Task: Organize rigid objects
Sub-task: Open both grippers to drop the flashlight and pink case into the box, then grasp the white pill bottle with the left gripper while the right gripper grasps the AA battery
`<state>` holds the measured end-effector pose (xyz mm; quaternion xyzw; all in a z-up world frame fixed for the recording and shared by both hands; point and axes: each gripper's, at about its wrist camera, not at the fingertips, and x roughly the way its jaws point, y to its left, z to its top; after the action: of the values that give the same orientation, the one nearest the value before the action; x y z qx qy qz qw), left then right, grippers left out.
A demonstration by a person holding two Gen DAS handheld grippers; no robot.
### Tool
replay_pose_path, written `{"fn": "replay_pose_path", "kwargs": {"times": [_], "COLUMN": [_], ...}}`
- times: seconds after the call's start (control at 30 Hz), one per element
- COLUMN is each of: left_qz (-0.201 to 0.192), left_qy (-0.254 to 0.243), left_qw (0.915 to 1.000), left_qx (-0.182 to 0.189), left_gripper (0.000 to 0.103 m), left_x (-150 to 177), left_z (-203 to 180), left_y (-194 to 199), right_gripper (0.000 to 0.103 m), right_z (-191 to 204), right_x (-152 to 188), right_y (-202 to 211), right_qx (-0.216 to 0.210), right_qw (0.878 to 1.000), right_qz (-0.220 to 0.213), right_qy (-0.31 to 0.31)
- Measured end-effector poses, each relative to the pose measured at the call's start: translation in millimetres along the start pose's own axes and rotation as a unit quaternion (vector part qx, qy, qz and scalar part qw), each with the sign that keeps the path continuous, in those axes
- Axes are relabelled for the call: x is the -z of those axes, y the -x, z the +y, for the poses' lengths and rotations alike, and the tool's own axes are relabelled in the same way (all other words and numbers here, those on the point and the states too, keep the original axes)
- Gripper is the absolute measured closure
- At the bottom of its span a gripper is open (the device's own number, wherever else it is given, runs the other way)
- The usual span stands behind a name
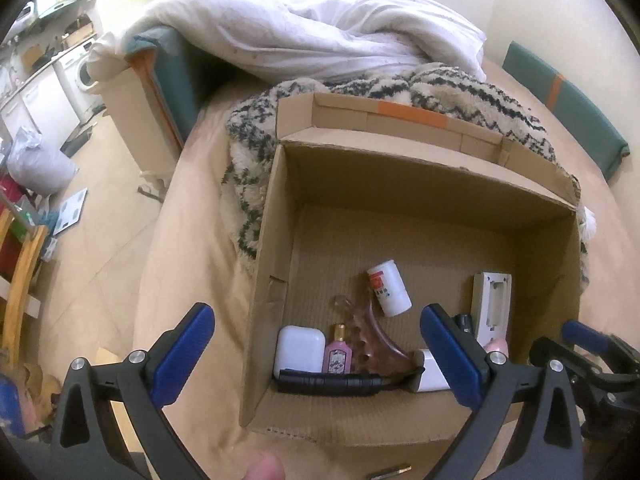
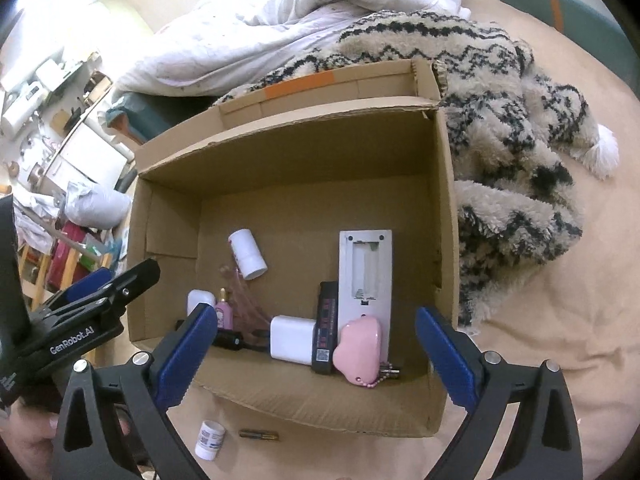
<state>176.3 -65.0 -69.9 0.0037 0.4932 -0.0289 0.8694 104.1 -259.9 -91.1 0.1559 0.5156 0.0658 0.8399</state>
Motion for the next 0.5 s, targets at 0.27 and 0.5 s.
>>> {"fn": "replay_pose_path", "kwargs": {"times": [0.27,0.5], "left_qz": [-0.004,-0.021], "left_qy": [-0.008,0.012], "left_qw": [1.0,0.9997], "left_qx": [-0.005,0.003], "left_gripper": [0.001,0.001], "left_x": [0.8,-3.7], "left_z": [0.1,16.5], "left_y": [8.4,39.7], "right_gripper": [0.0,0.0], "right_z": [-1.4,-9.1], "right_x": [2.6,4.5], "right_y": [5.9,21.7], "right_qx": [-0.001,-0.004], "right_qw": [1.0,0.999], "right_qz": [-0.005,-0.023], "right_qy": [-0.003,-0.023]}}
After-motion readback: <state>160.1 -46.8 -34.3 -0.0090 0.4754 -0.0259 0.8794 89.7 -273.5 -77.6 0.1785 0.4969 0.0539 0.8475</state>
